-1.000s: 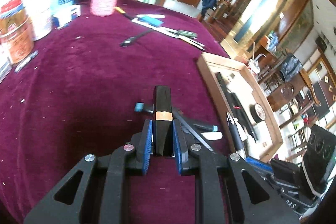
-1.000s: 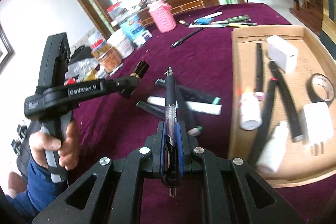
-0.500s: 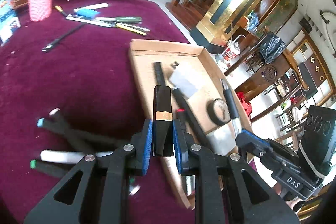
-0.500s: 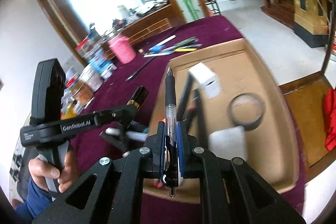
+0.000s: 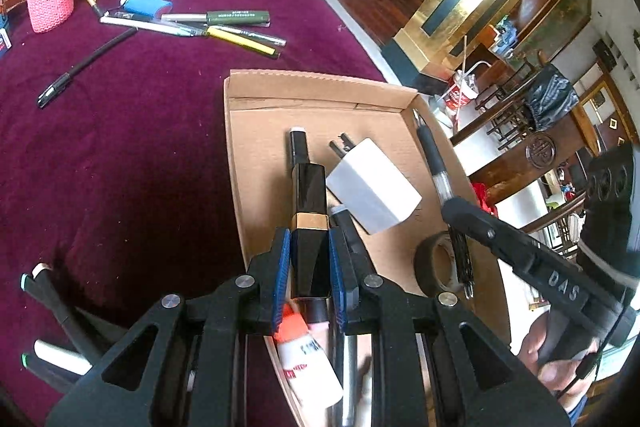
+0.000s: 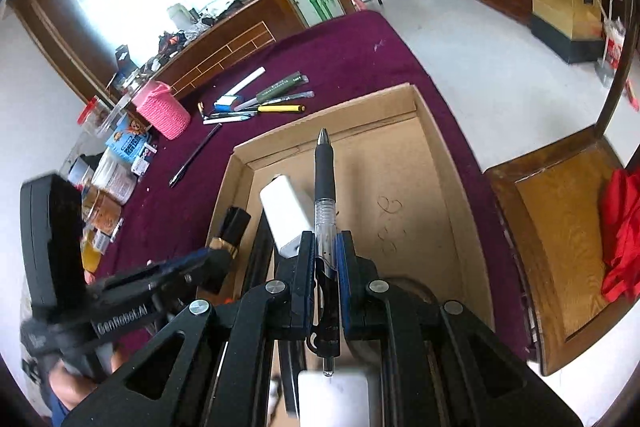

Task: Organize rigid objects
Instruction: 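Carry the clear pen into the tray with the right tool while the left tool lowers the gold-band marker there, then grasp a bundle of markers and a white paint marker with the right tool, then grasp the black green-capped marker on the table with the left tool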

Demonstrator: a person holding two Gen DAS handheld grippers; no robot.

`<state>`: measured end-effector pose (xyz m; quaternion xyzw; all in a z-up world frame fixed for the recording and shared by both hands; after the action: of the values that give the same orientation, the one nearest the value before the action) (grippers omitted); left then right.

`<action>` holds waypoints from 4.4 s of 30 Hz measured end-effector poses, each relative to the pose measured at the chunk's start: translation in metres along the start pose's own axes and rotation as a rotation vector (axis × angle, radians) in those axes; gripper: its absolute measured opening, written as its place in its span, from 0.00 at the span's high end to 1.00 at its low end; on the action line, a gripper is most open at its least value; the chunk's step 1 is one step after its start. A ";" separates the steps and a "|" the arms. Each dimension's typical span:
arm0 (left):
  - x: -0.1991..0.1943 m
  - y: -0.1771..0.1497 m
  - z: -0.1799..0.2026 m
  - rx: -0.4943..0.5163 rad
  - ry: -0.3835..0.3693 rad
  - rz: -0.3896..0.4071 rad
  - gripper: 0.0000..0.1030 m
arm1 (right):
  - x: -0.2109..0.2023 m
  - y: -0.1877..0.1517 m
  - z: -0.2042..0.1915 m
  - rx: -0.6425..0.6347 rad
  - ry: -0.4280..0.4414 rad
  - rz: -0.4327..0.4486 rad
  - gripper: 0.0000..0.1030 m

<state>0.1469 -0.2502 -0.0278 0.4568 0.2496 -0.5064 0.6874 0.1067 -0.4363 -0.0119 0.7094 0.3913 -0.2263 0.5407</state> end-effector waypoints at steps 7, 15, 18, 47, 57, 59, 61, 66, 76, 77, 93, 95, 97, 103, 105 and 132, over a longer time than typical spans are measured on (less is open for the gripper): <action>0.010 -0.002 -0.002 -0.014 0.018 -0.004 0.84 | 0.023 0.004 0.012 0.027 -0.016 -0.033 0.91; 0.012 -0.004 0.000 -0.002 0.017 -0.006 0.84 | 0.030 0.001 0.011 0.014 -0.012 -0.055 0.91; 0.014 -0.003 -0.001 -0.007 0.010 -0.009 0.84 | 0.032 0.002 0.010 0.010 -0.017 -0.059 0.91; -0.075 -0.028 -0.053 -0.037 -0.069 0.061 0.77 | -0.016 -0.030 -0.077 -0.071 0.107 0.039 0.90; -0.118 -0.037 -0.181 -0.214 0.054 0.197 0.77 | 0.041 -0.053 -0.173 -0.181 0.250 -0.107 0.84; -0.115 -0.036 -0.200 -0.256 0.054 0.205 0.77 | 0.057 -0.055 -0.181 -0.187 0.239 -0.134 0.84; -0.112 -0.035 -0.213 -0.288 0.056 0.213 0.77 | 0.067 -0.053 -0.185 -0.188 0.220 -0.137 0.84; -0.110 -0.034 -0.212 -0.280 0.025 0.207 0.77 | 0.091 -0.041 -0.180 -0.197 0.120 -0.138 0.81; -0.129 -0.036 -0.225 -0.309 0.003 0.238 0.77 | 0.102 -0.065 -0.183 -0.093 0.272 -0.240 0.70; -0.131 -0.035 -0.226 -0.312 0.002 0.243 0.77 | 0.099 -0.071 -0.187 -0.097 0.288 -0.252 0.70; -0.132 -0.035 -0.229 -0.323 0.002 0.244 0.77 | 0.086 -0.099 -0.230 -0.295 0.233 -0.242 0.70; -0.133 -0.035 -0.229 -0.317 0.005 0.247 0.77 | 0.086 -0.099 -0.240 -0.369 0.173 -0.215 0.71; -0.134 -0.035 -0.228 -0.313 0.016 0.247 0.77 | 0.087 -0.098 -0.245 -0.432 0.082 -0.190 0.86; -0.169 -0.054 -0.231 -0.295 0.004 0.232 0.77 | 0.084 -0.098 -0.229 -0.456 0.074 -0.183 0.88; -0.183 -0.070 -0.233 -0.265 0.024 0.218 0.77 | 0.083 -0.099 -0.222 -0.440 0.104 -0.162 0.88; -0.166 -0.136 -0.232 -0.134 0.263 0.212 0.88 | 0.069 -0.094 -0.217 -0.378 0.248 -0.048 0.88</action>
<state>-0.0111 0.0223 -0.0508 0.4961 0.3210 -0.3493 0.7272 0.0506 -0.1995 -0.0508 0.6083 0.5069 -0.0727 0.6064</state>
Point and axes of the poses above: each gripper's, at about its wrist camera, not at the fingertips, and x roughly the way its jaws point, z to its right, y to its top, the point moved 2 cm from there along x, roughly the way its jaws point, and after that the axes turned 12 degrees about -x, right-handed, at the moved point
